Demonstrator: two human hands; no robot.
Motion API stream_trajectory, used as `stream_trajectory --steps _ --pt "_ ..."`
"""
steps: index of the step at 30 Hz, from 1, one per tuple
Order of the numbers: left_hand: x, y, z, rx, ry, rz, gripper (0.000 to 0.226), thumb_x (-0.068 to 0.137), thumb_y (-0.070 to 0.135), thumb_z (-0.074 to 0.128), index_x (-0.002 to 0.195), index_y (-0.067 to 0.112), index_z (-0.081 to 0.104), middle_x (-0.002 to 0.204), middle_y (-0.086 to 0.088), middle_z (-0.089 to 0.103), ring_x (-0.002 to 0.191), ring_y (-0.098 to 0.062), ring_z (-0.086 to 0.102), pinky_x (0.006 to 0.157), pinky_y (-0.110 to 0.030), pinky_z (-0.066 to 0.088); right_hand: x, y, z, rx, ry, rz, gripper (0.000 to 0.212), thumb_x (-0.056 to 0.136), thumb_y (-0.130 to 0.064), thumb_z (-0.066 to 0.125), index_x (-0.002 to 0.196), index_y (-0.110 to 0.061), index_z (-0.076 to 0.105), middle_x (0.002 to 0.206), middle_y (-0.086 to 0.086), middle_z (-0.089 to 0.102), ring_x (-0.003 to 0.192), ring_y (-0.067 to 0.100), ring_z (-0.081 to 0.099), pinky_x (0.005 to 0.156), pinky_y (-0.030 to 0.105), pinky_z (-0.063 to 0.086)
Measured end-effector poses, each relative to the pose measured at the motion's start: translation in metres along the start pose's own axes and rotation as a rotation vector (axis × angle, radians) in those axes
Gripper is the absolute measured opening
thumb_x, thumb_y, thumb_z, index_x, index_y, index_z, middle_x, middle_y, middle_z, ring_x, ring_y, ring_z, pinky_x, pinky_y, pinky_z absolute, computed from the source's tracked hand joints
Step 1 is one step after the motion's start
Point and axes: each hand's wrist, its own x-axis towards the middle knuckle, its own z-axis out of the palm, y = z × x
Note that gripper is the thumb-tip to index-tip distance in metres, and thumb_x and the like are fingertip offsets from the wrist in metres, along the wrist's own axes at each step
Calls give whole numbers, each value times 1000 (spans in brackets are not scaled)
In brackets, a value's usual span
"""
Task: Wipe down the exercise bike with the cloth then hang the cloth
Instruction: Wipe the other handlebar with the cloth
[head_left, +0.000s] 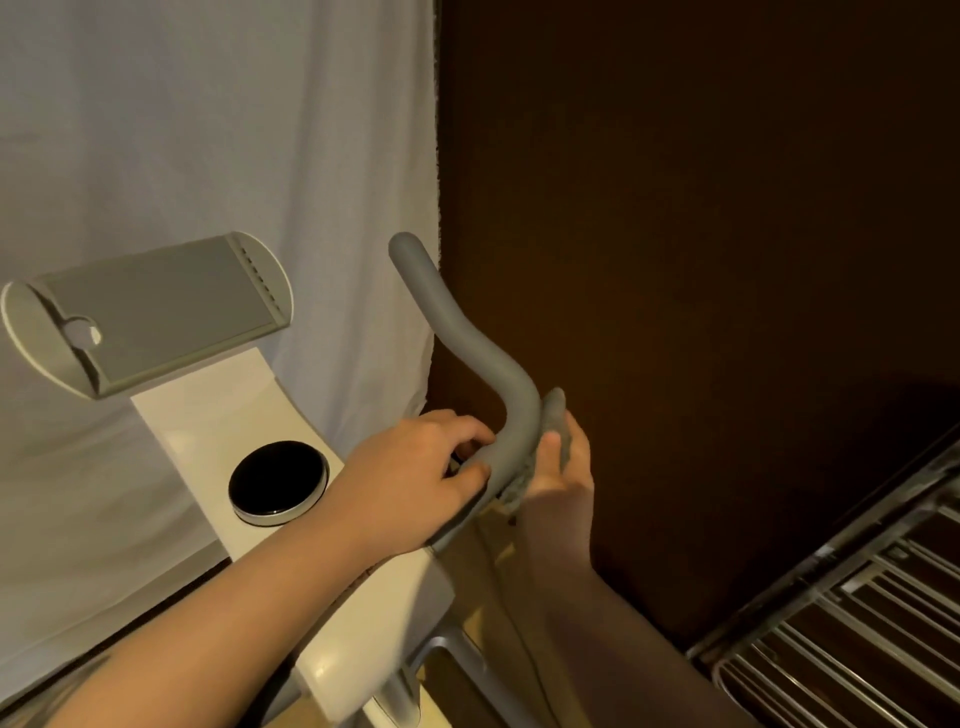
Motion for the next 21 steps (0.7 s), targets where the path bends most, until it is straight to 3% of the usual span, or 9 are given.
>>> stream_trajectory --steps 2,7,11,13,15,18,21 --pt "0 1 0 2 -4 0 29 94 43 50 123 42 54 107 17 56 89 -4 55 80 -36 51 -2 2 0 23 33 -34 39 106 -27 33 144 -29 39 135 -2 51 123 14 52 105 38 44" --pt "1 0 0 -6 -10 3 32 95 43 51 126 39 54 110 15 56 91 -4 56 82 -36 50 58 -19 9 -272 -30 -112 41 105 -33 29 145 -27 39 144 1 46 133 18 44 110 41 38" --pt "1 -1 0 -4 -12 10 30 94 45 49 124 41 54 109 15 57 91 -4 56 82 -35 50 10 -11 -7 -158 -134 -114 43 104 -32 36 147 -36 33 152 -6 37 137 11 38 114 37 34" --pt "2 -1 0 -4 -3 17 28 94 44 50 122 40 56 108 15 58 89 -3 56 81 -35 51 -9 -13 -12 -32 -200 -75 43 104 -29 36 146 -38 32 153 -16 28 137 1 32 112 24 33" --pt "2 0 0 -3 -6 19 29 94 42 50 122 39 57 108 15 58 89 -3 56 81 -34 50 6 -17 -12 -65 -224 -82 41 106 -23 33 146 -29 36 151 -18 28 132 -7 32 107 12 31" --pt "2 0 -1 -6 -8 19 29 94 40 51 122 37 57 108 14 57 90 -3 55 81 -33 50 39 -18 3 -176 -145 -126 36 105 -24 37 138 -33 49 150 -9 40 135 7 40 114 34 35" --pt "1 1 -1 -18 -6 17 30 94 40 51 123 37 57 109 13 58 92 -4 56 83 -34 50 41 -13 12 -298 -57 -254 34 104 -27 38 134 -31 53 144 -7 48 131 8 45 109 28 39"
